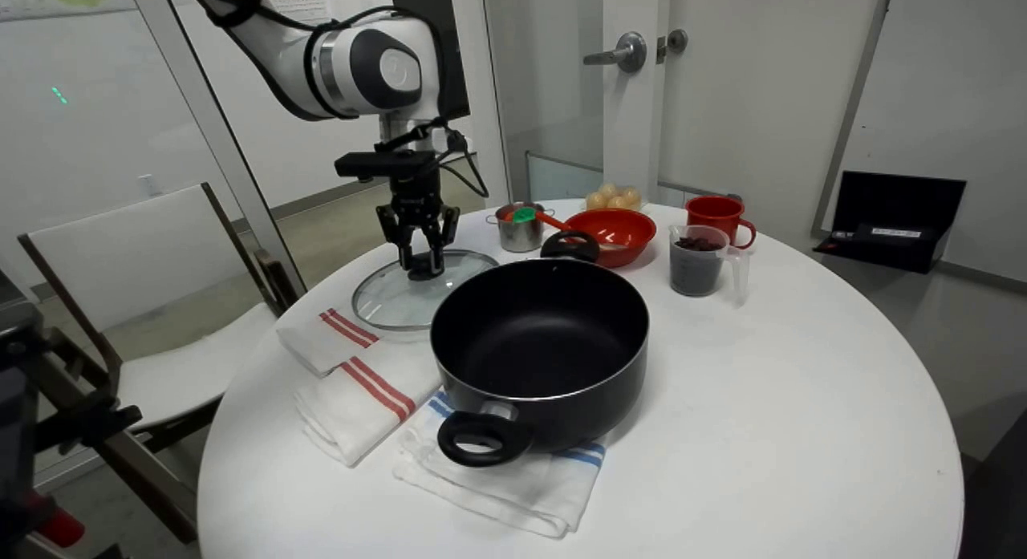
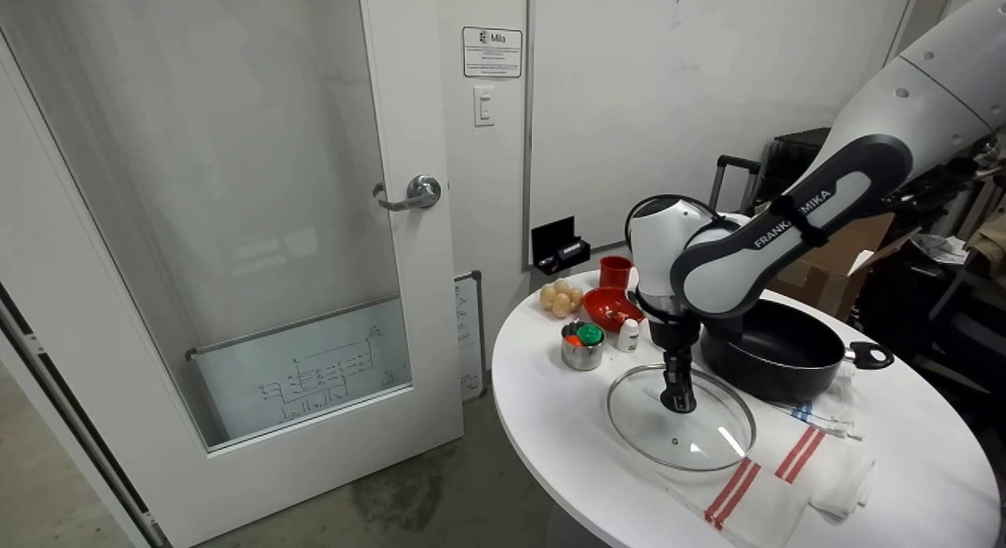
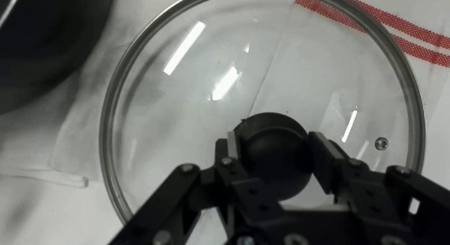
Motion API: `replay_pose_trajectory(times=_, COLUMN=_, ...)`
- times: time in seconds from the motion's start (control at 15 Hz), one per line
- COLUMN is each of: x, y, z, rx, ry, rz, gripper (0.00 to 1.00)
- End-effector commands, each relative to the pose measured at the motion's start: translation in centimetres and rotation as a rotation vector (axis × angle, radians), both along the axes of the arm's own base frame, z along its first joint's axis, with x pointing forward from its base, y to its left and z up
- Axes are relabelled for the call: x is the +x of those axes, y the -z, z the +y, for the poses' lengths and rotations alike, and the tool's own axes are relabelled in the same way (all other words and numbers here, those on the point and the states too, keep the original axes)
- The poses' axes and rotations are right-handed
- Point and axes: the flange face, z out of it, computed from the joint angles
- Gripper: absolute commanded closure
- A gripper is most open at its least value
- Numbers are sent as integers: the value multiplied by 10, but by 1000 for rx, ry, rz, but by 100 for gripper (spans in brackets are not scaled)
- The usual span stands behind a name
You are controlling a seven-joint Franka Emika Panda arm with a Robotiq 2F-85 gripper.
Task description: Remove the lid from the pot
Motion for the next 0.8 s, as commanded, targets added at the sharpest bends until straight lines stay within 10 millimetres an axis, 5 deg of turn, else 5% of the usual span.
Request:
replay_pose_trajectory(times=0.0, x=-6, y=7, z=-4, rx=24, ry=36, rz=-12, gripper=74)
replay_pose_trajectory(times=0.4, x=-9, y=11, z=-14, rx=32, ry=51, rz=-12, gripper=74)
replay_pose_trajectory(times=0.47, x=-8, y=10, z=-15, rx=33, ry=54, rz=-11, gripper=24)
replay_pose_trajectory(times=0.73, x=-7, y=0, z=-18, rx=33, ry=56, rz=-29, gripper=2)
